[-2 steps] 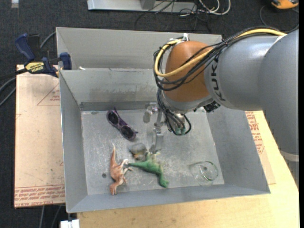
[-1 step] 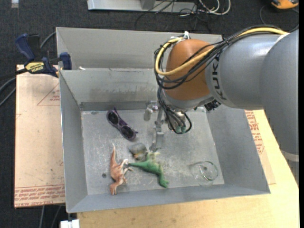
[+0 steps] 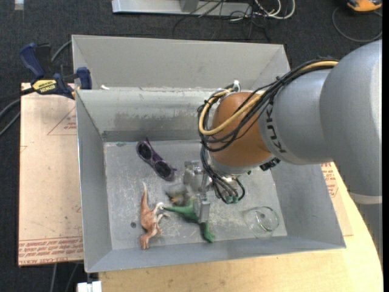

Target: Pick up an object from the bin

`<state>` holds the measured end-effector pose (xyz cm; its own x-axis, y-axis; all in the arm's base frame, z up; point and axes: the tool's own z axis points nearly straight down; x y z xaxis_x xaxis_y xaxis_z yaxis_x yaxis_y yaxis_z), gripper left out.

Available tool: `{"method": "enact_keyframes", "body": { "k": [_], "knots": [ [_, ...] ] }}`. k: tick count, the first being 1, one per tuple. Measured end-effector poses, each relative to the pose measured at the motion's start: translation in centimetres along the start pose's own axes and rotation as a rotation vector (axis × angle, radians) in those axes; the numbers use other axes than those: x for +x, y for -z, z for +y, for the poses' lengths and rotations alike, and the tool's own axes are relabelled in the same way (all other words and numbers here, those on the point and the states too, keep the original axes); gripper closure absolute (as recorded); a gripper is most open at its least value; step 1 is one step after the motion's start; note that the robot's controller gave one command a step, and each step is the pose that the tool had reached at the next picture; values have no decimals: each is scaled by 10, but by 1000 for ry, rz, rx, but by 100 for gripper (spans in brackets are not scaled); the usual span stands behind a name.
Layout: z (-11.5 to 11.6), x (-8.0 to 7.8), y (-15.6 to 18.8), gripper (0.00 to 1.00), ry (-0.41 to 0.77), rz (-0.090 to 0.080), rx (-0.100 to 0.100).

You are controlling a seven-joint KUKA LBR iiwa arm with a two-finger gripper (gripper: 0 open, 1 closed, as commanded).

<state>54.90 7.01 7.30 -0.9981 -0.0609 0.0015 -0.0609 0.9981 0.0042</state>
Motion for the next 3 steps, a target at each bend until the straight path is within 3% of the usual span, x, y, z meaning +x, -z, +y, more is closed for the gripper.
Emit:
{"method": "enact_keyframes", "body": {
  "k": [1,2,3],
  "knots": [
    [1,0,1,0,-23,-3,1],
    [71,38,-1,0,194,-9,1],
    [80,56,0,100,355,-19,-1]
  ]
}}
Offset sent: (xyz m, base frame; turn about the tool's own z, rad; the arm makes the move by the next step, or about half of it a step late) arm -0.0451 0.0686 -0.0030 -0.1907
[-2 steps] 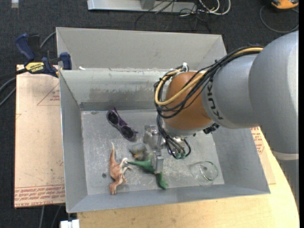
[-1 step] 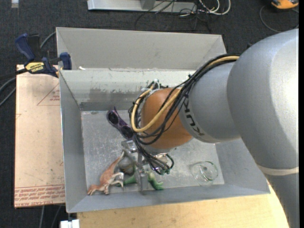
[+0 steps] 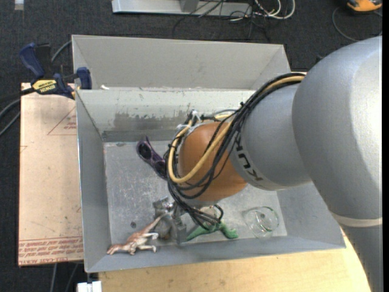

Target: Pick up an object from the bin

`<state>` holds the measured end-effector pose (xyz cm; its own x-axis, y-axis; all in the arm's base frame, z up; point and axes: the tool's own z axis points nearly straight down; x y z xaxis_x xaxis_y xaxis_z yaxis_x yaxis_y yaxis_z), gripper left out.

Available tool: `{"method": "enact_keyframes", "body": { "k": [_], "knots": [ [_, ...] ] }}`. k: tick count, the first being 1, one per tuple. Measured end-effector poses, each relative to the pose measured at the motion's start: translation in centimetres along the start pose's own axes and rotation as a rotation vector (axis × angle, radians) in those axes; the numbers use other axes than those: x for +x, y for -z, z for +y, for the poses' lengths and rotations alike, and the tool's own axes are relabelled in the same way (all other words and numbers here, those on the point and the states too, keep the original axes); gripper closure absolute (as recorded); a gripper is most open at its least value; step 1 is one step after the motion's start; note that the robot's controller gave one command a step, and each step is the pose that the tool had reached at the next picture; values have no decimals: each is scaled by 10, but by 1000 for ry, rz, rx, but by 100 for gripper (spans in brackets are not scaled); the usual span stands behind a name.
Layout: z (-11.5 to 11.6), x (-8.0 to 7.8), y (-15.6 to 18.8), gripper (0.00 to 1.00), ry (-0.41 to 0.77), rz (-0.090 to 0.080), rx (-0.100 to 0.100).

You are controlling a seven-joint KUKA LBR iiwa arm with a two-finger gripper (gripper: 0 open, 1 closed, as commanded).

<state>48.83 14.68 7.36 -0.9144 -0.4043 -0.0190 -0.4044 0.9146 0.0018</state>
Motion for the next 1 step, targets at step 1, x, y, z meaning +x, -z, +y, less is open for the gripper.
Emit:
{"method": "enact_keyframes", "body": {
  "k": [1],
  "knots": [
    [0,0,0,100,0,-1,0]
  ]
}}
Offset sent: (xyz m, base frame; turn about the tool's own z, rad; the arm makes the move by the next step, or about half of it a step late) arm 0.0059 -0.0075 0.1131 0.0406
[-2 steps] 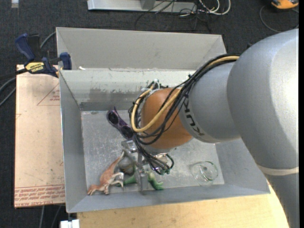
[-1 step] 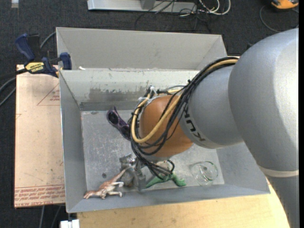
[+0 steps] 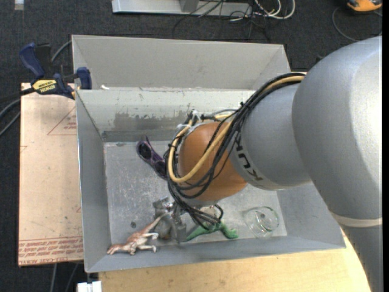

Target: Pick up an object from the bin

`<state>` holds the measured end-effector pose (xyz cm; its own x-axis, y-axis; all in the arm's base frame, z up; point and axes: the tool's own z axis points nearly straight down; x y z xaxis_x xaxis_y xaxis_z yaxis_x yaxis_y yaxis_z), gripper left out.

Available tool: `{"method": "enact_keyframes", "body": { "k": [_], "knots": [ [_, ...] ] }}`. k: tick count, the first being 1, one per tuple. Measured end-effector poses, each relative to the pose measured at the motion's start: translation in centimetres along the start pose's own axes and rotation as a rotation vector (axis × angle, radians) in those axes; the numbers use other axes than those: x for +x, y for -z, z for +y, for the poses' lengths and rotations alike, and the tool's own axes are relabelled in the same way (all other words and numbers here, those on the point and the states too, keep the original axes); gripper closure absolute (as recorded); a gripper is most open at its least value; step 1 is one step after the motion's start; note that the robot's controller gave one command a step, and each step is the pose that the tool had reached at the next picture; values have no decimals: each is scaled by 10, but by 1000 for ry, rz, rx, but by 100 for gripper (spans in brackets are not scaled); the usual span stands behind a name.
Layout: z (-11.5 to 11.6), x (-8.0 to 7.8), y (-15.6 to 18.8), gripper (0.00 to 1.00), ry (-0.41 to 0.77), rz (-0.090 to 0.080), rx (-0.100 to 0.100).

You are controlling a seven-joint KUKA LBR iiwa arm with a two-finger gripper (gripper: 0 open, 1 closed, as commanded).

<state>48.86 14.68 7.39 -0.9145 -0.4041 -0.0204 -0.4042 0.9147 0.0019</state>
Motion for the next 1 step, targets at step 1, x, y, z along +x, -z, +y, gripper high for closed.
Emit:
{"method": "enact_keyframes", "body": {
  "k": [1],
  "knots": [
    [-9,-5,113,100,-42,-1,-1]
  ]
}}
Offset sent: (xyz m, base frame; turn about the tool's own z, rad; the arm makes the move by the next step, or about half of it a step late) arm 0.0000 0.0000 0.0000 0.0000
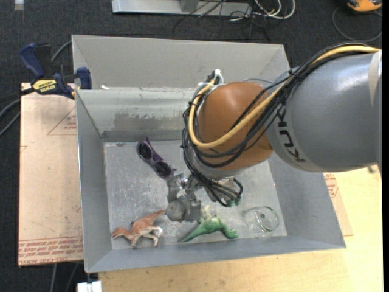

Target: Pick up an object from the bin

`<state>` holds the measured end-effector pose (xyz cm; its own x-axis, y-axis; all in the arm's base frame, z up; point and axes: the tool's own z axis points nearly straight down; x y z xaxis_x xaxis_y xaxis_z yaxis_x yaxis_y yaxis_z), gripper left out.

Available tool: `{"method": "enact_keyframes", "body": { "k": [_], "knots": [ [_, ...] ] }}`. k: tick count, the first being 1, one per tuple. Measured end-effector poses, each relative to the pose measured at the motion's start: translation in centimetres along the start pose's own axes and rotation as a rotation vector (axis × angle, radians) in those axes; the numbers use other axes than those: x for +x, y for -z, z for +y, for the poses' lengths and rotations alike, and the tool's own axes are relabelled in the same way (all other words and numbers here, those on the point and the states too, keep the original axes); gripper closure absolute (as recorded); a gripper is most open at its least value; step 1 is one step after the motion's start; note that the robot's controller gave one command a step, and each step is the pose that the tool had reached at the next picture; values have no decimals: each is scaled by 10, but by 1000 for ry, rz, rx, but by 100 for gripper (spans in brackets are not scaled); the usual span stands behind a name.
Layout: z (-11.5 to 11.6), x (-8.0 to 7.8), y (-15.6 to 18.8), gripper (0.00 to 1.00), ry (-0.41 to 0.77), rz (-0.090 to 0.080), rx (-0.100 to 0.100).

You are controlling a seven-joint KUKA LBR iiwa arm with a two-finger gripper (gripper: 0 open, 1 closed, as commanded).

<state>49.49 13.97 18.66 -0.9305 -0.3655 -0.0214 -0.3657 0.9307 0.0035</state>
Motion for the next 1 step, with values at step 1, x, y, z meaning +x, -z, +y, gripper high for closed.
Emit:
{"method": "enact_keyframes", "body": {
  "k": [1],
  "knots": [
    [0,0,0,100,0,0,0]
  ]
}}
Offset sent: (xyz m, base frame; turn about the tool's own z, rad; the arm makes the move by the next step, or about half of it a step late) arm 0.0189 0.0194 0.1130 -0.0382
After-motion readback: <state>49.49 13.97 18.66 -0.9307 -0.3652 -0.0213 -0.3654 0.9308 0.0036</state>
